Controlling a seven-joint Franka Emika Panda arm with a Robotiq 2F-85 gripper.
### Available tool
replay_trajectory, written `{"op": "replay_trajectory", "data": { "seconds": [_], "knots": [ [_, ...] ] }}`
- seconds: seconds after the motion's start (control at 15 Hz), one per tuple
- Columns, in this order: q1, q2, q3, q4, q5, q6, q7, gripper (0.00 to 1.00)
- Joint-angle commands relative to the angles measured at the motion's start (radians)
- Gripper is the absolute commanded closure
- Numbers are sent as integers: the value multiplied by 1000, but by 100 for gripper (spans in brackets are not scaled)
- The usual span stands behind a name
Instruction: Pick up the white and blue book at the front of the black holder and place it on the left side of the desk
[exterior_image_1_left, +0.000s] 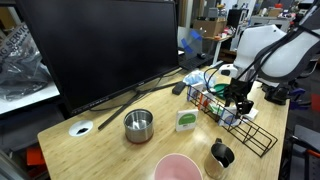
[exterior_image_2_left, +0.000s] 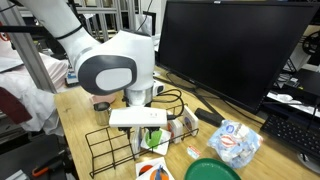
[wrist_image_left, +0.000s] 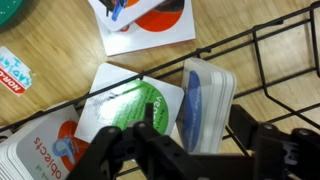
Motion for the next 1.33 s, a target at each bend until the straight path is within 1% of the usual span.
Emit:
{"op": "replay_trajectory", "data": {
  "seconds": [0.0,0.13,0.27,0.4,0.47,0.53,0.6,0.67,1.0,1.27],
  "knots": [
    [-33,18,29,17,-19,2,14,53],
    [-34,18,29,19,-20,-4,13,67],
    [-33,20,25,21,-33,-6,22,71],
    [-35,20,26,21,-40,-8,23,95],
    [-36,19,27,21,-40,-10,21,99],
    [-37,17,27,19,-40,-11,20,100],
    [-37,13,25,17,-44,-7,24,97],
    [-37,6,23,13,-51,-2,29,96],
    [-30,-39,18,-4,-103,-10,70,96],
    [-25,-98,30,-24,-111,-11,75,96]
  ]
}}
